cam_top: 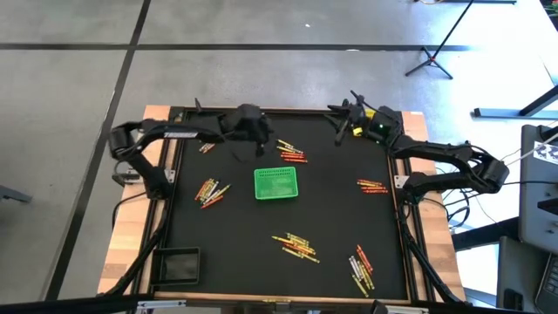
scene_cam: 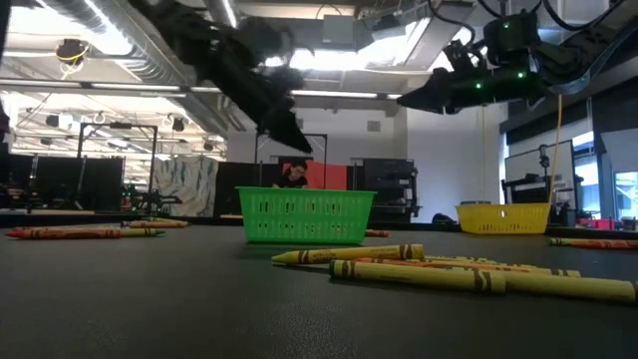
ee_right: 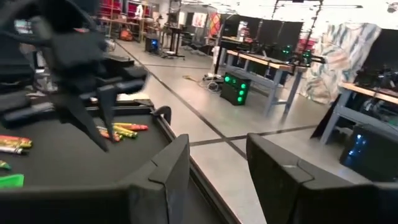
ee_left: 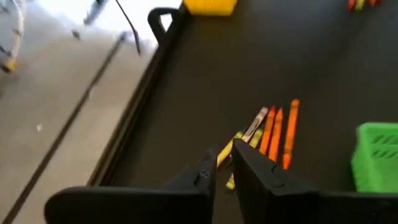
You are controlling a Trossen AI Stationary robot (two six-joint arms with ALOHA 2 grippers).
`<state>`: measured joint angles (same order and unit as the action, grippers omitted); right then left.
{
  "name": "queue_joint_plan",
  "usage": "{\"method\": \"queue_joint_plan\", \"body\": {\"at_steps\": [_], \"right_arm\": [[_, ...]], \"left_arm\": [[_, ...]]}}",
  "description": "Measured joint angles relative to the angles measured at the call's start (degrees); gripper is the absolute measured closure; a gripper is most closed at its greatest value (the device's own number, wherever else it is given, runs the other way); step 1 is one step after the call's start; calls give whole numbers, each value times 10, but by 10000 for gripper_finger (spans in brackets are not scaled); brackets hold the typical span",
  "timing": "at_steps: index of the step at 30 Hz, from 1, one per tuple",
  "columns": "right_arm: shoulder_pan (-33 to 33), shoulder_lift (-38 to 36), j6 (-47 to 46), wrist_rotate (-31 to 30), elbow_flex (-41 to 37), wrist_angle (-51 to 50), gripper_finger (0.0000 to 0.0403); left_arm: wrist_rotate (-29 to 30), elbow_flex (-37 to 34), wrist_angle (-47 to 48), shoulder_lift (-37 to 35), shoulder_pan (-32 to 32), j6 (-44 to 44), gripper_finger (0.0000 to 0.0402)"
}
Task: Sort crayons
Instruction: Put the green crayon into the green bin
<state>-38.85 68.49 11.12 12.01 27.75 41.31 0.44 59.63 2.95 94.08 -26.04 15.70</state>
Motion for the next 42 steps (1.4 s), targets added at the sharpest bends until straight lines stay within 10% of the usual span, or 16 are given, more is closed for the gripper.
{"method": "queue_joint_plan", "body": {"at_steps": [15, 42], "right_arm": [[-2, 0, 97, -36, 0, -9, 245], [-1, 0, 102, -8, 0, -6, 245]], "left_arm": [[-17, 248, 253, 195, -41, 16, 303], [-182, 256, 250, 266, -109, 216, 298]]}}
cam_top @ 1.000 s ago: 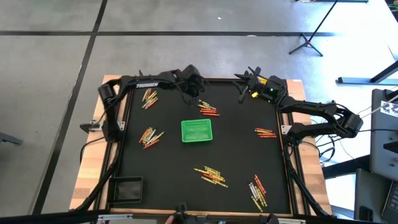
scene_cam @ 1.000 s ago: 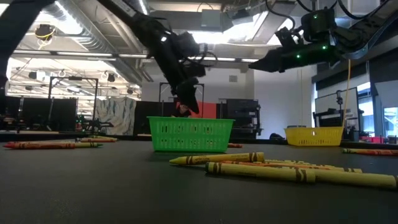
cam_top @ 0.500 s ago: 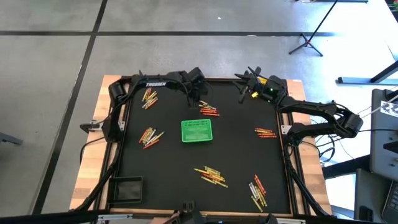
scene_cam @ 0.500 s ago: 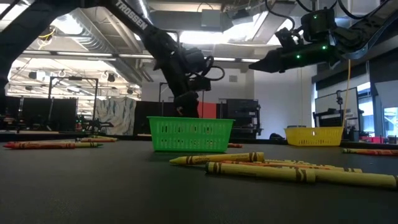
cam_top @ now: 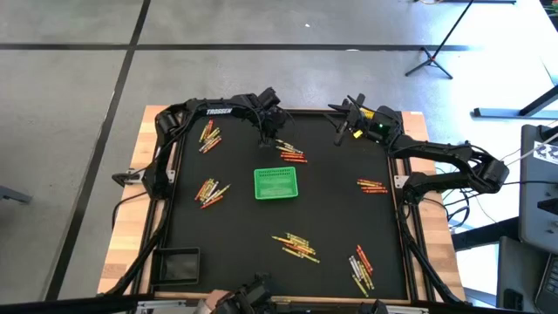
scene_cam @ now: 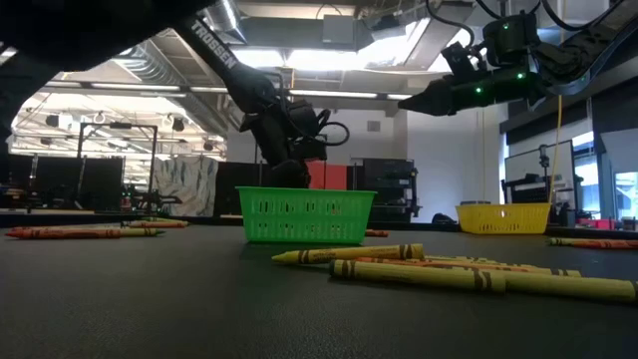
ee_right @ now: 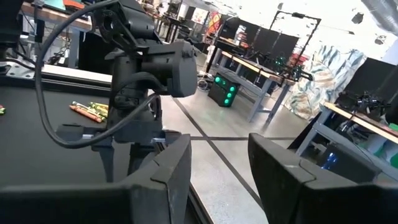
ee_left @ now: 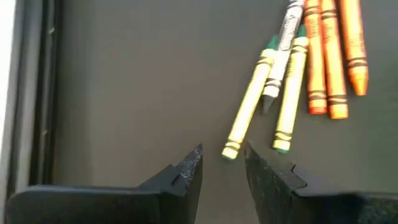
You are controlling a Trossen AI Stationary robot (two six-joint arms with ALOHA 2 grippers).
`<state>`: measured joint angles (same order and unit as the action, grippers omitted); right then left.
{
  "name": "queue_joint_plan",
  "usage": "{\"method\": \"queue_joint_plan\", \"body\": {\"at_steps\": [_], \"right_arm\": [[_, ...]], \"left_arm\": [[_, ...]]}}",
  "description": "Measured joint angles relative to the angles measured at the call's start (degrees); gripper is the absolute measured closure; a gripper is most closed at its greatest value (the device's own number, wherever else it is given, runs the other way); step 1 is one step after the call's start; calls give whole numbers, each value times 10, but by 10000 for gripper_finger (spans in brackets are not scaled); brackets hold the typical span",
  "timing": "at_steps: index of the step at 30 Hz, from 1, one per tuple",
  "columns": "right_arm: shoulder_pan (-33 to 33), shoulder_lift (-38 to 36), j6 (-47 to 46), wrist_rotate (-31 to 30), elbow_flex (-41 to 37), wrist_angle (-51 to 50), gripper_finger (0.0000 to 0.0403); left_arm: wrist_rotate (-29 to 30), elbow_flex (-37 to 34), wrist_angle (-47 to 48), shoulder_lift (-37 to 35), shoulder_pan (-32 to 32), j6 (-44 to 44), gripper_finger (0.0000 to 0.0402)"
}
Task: Sort crayons
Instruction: Put the green crayon into the green bin
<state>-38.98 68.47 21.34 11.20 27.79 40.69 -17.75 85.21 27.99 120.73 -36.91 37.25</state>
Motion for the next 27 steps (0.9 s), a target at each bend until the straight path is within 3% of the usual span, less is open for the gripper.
{"method": "queue_joint_plan", "body": {"at_steps": [3, 8, 22, 27], "right_arm": [[0, 0, 0, 0, 0, 1, 245], [0, 0, 0, 0, 0, 3, 245], [0, 0, -4, 0, 0, 4, 245], [0, 1, -5, 0, 0, 4, 245]], "left_arm": [[-30, 0, -1, 0, 1, 9, 298], [10, 0, -3, 10, 5, 30, 298], [10, 0, -19, 37, 4, 50, 298], [13, 0, -15, 37, 6, 50, 319]]}}
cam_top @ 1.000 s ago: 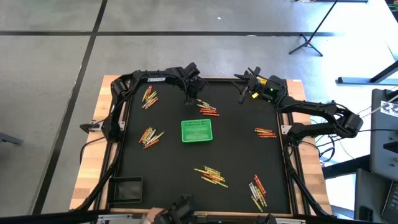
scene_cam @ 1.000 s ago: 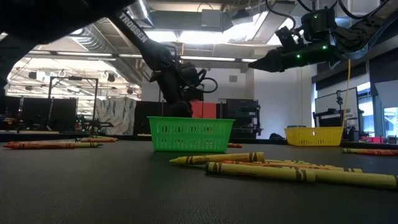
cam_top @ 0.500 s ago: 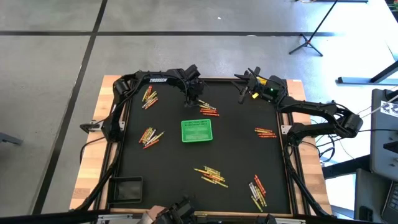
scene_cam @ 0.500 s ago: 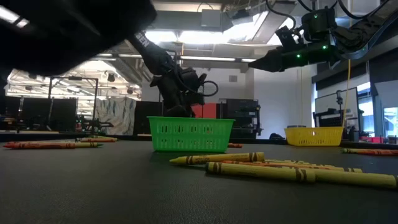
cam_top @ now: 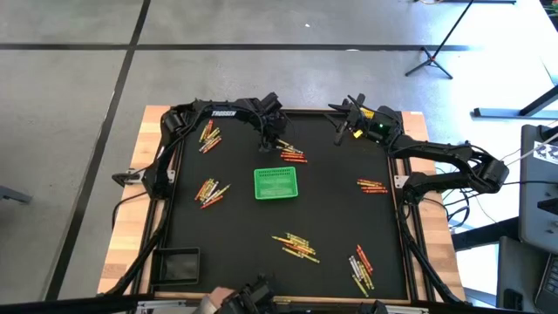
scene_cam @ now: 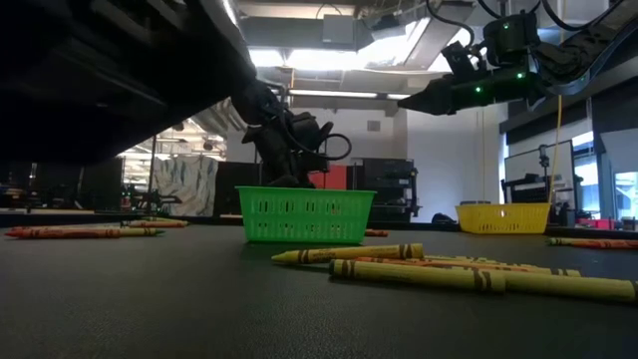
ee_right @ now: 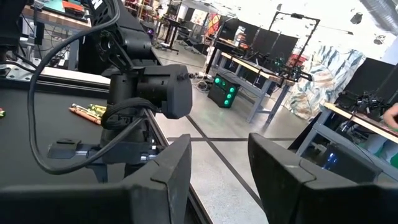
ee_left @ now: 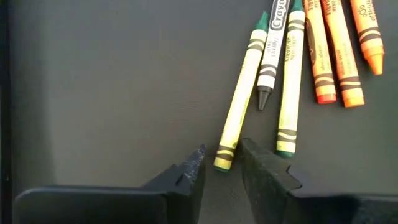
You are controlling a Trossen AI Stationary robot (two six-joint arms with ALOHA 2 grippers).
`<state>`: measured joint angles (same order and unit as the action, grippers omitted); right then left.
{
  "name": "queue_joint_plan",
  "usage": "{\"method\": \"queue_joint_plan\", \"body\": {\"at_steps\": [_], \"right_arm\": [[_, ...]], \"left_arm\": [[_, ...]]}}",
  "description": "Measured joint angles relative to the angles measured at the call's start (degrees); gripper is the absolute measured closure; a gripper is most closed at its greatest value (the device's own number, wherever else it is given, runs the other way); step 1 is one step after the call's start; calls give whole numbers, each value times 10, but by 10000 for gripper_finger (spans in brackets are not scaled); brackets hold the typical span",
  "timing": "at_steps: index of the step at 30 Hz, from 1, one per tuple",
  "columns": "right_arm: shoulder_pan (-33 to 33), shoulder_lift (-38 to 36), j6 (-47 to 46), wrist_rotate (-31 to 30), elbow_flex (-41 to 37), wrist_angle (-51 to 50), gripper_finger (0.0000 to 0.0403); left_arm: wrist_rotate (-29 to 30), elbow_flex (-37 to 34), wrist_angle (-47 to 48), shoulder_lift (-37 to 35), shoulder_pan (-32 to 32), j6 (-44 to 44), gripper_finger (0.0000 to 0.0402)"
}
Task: Sort crayons
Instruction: Put the green crayon into the green bin
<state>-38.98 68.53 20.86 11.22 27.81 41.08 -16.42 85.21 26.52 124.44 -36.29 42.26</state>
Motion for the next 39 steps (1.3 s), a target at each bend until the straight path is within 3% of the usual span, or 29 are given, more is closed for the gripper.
{"method": "queue_joint_plan", "body": {"at_steps": [10, 17, 24, 33, 39], "right_arm": [[0, 0, -14, 6, 0, 4, 245], [0, 0, -16, 29, 0, 9, 245], [0, 0, -16, 29, 0, 9, 245], [0, 0, -15, 28, 0, -8, 245], [0, 0, -26, 18, 0, -17, 245]], "left_arm": [[5, 1, 14, 0, 5, -2, 396], [59, -1, 31, -20, 16, -25, 389], [157, -1, 114, -112, 62, -66, 389], [155, -10, 201, -224, 147, -211, 389], [158, -83, 190, -264, 207, -262, 388]]}}
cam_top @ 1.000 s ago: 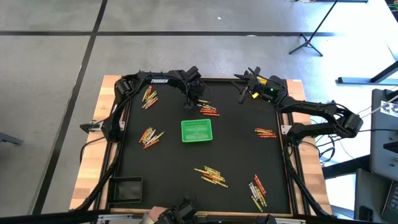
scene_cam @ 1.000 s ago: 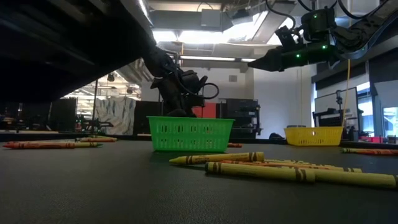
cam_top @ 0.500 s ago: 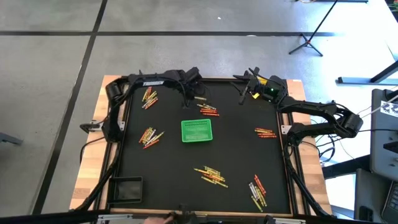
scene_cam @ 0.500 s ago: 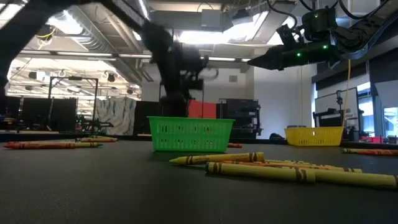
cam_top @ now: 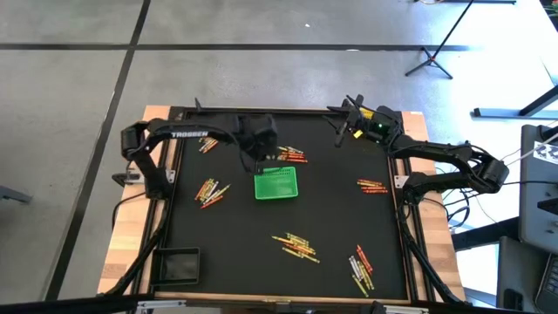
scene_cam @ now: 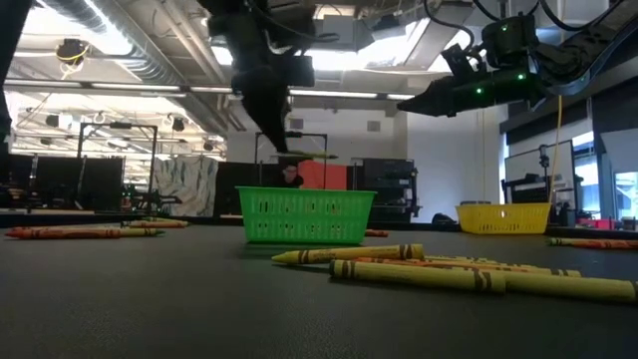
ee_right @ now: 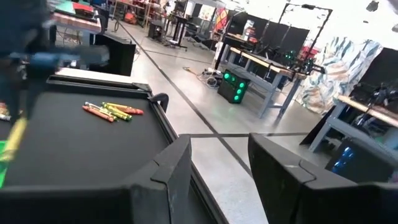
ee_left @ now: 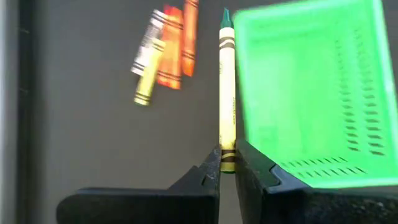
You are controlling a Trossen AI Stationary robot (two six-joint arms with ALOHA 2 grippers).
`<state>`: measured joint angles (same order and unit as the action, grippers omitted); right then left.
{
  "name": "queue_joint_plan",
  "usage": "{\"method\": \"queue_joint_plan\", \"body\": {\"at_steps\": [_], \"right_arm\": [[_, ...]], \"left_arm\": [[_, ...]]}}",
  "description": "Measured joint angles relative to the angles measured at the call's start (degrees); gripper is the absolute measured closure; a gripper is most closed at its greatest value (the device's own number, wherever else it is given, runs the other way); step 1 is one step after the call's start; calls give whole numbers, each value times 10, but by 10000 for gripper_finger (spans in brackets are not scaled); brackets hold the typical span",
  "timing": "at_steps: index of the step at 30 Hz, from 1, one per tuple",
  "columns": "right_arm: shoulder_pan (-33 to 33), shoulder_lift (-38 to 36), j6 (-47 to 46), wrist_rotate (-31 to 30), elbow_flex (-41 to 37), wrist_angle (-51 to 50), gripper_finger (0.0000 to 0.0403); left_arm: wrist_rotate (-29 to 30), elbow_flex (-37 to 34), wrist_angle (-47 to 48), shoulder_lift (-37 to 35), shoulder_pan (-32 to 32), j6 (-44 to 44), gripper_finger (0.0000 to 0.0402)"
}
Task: Sort crayons
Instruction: Put the green crayon into the green bin
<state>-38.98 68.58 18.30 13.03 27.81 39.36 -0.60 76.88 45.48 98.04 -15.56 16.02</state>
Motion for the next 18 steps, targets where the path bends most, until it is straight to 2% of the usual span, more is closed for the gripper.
{"method": "queue_joint_plan", "body": {"at_steps": [9, 18], "right_arm": [[0, 0, -22, 0, 0, 11, 245], [0, 0, -22, 1, 0, 6, 245]], "left_arm": [[1, -124, -107, -14, 65, -81, 388], [7, -146, -181, -14, 92, -104, 388]]}}
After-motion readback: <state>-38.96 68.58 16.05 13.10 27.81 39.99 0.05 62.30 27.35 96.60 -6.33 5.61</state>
